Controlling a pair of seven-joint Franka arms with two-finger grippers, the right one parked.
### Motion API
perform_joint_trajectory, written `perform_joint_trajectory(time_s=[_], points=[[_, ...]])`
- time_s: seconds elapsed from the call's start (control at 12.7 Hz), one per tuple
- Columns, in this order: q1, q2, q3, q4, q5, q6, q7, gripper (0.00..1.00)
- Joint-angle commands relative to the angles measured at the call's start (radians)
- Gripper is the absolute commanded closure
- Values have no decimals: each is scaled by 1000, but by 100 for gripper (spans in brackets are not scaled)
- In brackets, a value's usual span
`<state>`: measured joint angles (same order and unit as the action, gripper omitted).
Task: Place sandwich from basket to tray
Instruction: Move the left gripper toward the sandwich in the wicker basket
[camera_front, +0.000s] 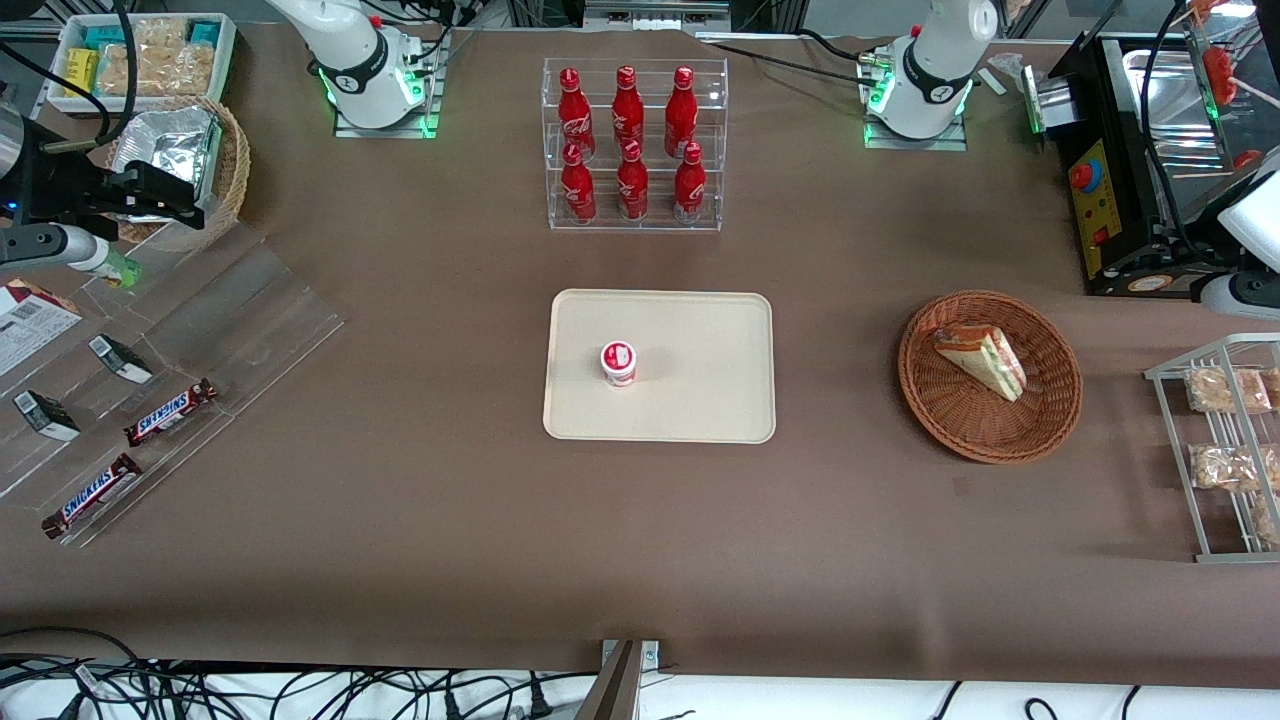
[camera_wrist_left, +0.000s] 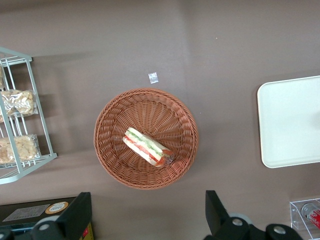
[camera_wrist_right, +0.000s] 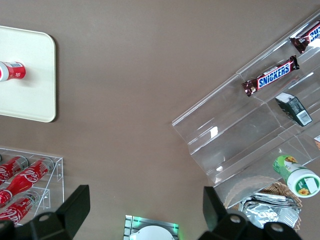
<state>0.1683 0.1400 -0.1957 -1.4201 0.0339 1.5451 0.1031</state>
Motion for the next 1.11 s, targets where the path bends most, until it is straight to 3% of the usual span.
perform_joint_trajectory(time_s=[0.0,0.39,1.03], points=[[7,-8,-1,0,14,-2,3,0],[37,30,10,-60,55,-7,-45,0],[51,-73,6,-629,69,517,-580,0]])
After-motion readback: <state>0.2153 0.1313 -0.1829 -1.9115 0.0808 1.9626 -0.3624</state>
